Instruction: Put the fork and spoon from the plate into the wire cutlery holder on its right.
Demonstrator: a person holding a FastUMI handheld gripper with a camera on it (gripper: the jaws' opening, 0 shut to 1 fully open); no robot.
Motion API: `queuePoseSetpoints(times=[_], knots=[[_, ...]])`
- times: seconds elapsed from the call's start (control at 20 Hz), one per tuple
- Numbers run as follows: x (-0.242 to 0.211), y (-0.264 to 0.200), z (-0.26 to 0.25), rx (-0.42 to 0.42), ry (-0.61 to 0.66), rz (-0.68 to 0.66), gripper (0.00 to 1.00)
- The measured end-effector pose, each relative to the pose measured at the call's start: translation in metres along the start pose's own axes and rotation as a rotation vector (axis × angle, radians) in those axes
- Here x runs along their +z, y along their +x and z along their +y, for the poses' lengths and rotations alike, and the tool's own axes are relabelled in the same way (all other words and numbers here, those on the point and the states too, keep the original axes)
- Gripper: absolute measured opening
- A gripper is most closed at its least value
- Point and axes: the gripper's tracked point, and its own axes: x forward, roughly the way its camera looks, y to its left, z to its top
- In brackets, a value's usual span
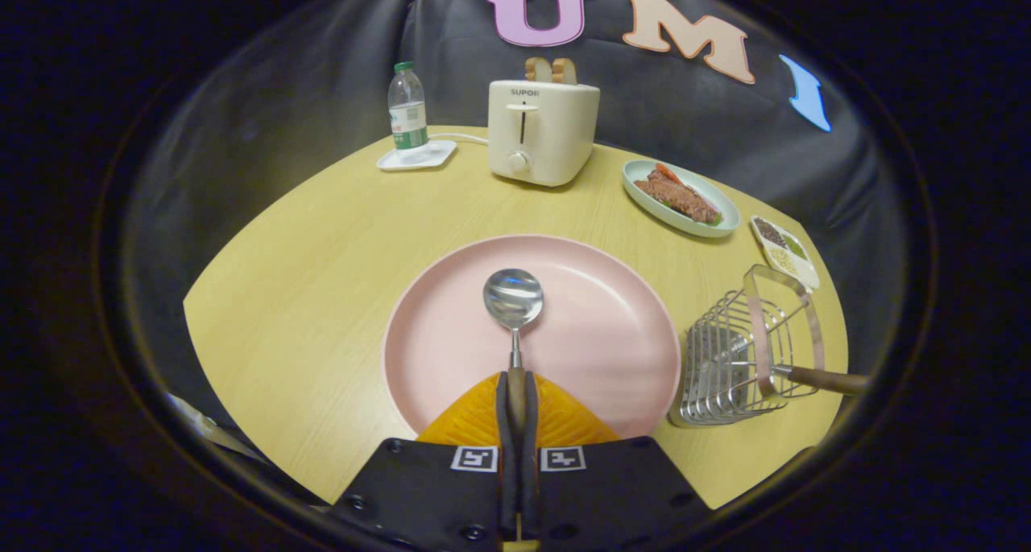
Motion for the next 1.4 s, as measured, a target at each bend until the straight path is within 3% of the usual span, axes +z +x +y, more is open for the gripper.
queuePoseSetpoints(times=[0.65,0.95,1.4], knots=[[0.037,-0.057,-0.036,0.028,-0.065,0.001,0.05],[0.038,-0.077,-0.064,0.025,-0.158,0.031,0.05],[0.034,-0.096,-0.115,-0.005,-0.177,0.101,0.05]])
